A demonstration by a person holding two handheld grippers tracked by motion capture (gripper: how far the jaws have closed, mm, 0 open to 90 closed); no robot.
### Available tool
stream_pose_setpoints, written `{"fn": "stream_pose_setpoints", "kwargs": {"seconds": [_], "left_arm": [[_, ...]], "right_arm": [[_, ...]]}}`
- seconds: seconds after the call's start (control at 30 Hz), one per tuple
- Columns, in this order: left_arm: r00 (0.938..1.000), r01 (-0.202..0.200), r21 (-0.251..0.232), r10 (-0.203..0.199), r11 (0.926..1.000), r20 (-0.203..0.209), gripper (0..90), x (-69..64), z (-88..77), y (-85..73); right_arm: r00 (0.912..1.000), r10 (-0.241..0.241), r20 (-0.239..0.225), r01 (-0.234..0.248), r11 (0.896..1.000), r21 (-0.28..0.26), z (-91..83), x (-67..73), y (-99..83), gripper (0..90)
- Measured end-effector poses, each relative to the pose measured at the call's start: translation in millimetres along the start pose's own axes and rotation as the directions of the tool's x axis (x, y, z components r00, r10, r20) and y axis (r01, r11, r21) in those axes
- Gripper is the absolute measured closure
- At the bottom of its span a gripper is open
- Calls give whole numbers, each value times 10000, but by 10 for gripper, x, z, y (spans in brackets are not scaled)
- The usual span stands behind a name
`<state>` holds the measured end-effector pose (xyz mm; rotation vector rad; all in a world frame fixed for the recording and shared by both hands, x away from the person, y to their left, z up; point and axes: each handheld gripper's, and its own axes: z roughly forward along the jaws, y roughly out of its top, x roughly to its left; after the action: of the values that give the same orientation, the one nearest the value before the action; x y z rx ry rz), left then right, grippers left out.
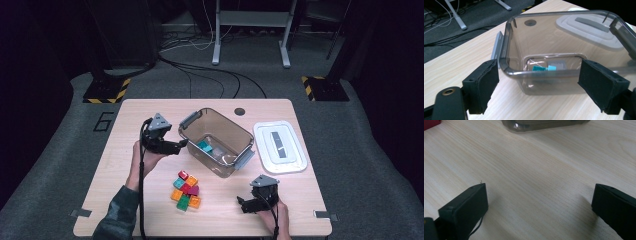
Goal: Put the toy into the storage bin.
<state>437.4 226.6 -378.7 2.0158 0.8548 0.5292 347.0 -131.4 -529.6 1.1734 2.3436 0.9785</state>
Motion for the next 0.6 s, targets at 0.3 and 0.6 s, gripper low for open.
{"fn": "stream_pose_setpoints", "kwargs": {"seconds": [0.3, 0.6], "left_arm": [[9996, 207, 258, -202, 9995, -195, 132, -30, -54, -394], [9951, 939, 1007, -966, 9905, 217, 57, -97, 193, -842]], "right_arm": [[10000, -10, 9, 10, 10000, -9, 0, 0, 0, 0], [10000, -3, 6, 3, 10000, -5, 0, 0, 0, 0]]}}
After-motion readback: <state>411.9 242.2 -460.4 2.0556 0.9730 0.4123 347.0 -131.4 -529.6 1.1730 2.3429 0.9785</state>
